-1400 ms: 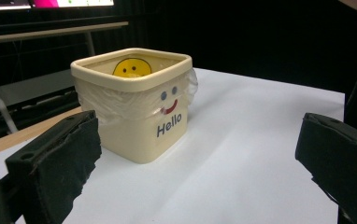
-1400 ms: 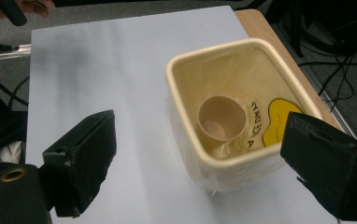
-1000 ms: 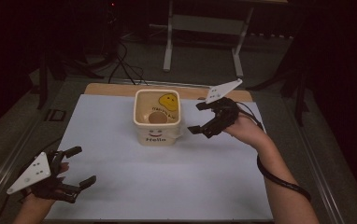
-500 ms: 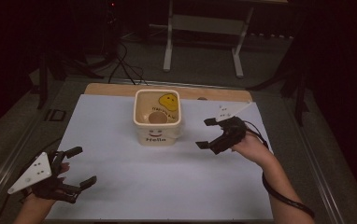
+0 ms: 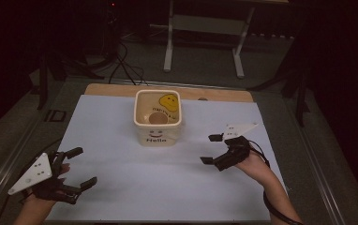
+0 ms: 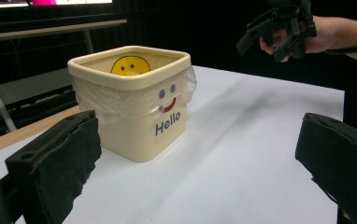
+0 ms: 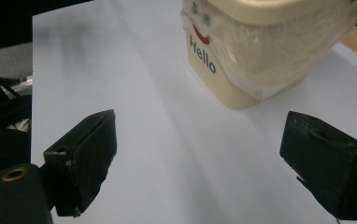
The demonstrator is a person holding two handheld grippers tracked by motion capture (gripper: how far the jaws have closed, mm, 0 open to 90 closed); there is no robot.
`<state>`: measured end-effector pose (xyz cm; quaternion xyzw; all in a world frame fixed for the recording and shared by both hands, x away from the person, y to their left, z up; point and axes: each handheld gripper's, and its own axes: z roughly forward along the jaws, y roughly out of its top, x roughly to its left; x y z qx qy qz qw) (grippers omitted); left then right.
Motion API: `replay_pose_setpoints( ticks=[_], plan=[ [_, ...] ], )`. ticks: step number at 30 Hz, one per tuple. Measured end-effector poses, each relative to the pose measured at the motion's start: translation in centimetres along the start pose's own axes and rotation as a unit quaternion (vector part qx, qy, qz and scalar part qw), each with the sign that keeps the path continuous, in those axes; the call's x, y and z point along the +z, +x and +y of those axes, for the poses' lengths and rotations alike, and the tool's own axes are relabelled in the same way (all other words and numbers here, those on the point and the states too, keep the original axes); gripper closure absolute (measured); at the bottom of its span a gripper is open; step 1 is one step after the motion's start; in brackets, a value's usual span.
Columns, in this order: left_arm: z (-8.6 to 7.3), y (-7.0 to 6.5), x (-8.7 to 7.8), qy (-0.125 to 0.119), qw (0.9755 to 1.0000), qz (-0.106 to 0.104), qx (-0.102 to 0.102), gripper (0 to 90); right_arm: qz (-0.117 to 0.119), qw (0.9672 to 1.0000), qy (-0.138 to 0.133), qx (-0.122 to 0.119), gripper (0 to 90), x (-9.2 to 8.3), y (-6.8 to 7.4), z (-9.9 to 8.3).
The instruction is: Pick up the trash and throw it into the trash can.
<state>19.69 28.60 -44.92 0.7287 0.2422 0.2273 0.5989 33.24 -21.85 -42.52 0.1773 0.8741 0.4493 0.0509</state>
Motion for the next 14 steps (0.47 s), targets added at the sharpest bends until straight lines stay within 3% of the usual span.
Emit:
replay_pose_setpoints(
  ticks=[14],
  plan=[
    [-0.1, 0.0, 0.2, 0.002, 1.0000, -0.002, -0.001, 1.1, 0.017, 0.9996, 0.018, 0.014, 11.1, 0.9, -0.1, -1.9]
  ],
)
